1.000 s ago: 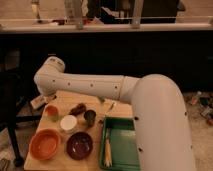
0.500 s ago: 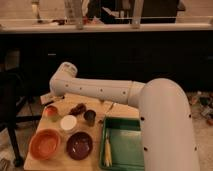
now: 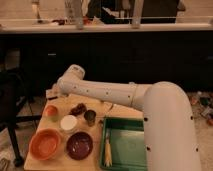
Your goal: Place eraser in table surface
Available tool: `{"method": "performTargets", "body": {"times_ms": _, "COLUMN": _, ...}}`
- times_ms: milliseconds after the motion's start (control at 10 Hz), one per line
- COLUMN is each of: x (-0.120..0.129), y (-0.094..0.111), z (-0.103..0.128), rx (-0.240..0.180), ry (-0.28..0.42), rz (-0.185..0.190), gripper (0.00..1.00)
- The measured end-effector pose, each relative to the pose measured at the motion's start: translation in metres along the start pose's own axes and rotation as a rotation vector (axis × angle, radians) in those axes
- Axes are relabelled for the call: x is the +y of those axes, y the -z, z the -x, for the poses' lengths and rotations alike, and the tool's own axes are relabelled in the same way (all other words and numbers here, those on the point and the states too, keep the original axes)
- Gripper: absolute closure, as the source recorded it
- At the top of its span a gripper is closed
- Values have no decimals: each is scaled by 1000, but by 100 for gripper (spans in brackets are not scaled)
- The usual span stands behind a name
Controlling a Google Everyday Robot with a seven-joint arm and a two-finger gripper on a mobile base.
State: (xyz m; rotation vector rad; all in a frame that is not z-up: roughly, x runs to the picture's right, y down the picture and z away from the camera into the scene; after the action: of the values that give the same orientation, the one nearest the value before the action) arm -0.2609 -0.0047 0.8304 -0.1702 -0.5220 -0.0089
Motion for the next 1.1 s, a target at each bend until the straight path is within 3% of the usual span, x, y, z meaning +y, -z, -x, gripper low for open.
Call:
{"method": "performTargets", "body": {"times_ms": 600, "x": 1, "y": -1, "z": 1, "rx": -1, "ry": 5, "rz": 2, "gripper": 100}}
{"method": "performTargets", "body": {"times_ms": 1100, "x": 5, "y": -23, "z": -12, "rx": -23, "ry": -120, "rz": 25, "gripper": 100}}
